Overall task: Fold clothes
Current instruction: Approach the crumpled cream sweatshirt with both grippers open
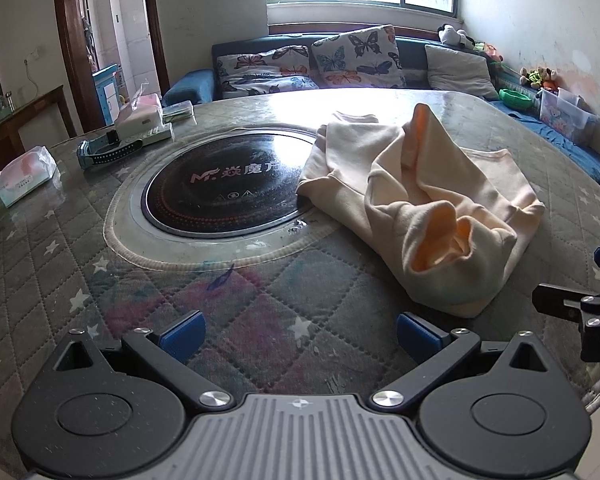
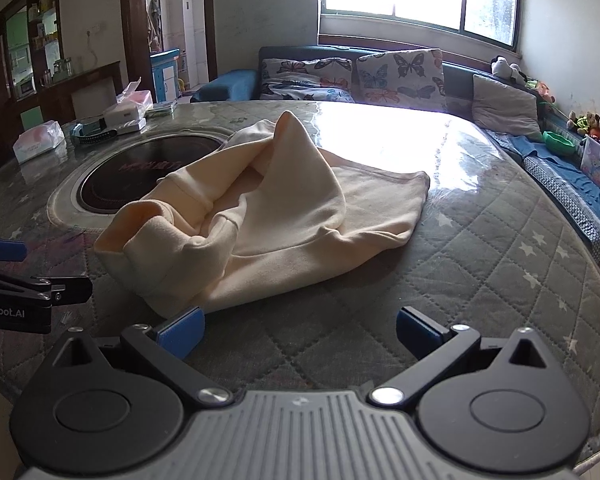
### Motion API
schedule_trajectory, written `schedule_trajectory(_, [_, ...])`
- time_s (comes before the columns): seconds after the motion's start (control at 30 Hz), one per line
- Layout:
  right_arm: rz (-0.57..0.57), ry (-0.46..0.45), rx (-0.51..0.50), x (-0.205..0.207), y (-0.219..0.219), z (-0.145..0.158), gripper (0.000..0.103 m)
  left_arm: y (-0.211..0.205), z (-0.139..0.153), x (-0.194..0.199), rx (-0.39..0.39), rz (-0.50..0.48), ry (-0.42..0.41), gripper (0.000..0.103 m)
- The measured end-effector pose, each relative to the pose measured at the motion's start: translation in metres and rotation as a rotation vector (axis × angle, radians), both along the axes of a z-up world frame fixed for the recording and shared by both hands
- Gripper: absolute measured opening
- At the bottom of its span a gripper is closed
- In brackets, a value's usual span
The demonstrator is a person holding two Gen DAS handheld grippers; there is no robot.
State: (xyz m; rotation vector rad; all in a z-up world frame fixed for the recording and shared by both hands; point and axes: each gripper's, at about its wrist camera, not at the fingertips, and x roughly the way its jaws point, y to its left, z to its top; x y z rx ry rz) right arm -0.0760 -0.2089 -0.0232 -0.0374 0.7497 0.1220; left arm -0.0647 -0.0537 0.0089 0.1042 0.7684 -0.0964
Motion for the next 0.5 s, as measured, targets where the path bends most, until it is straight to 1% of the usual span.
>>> schedule_trajectory(0.37, [0.002, -0.013, -0.003, -0.0057, 0.0003, 0.0028, 0.102, -0.0042, -0.0006, -0.0032, 0.012, -0.014, 0.006, 0.103])
schedule_trajectory(0.5, [0.001, -0.012, -0.001, -0.004, 0.0001, 0.0023, 0.1, -0.0055, -0.0013, -0.0002, 0.015, -0.021, 0.01, 0.103])
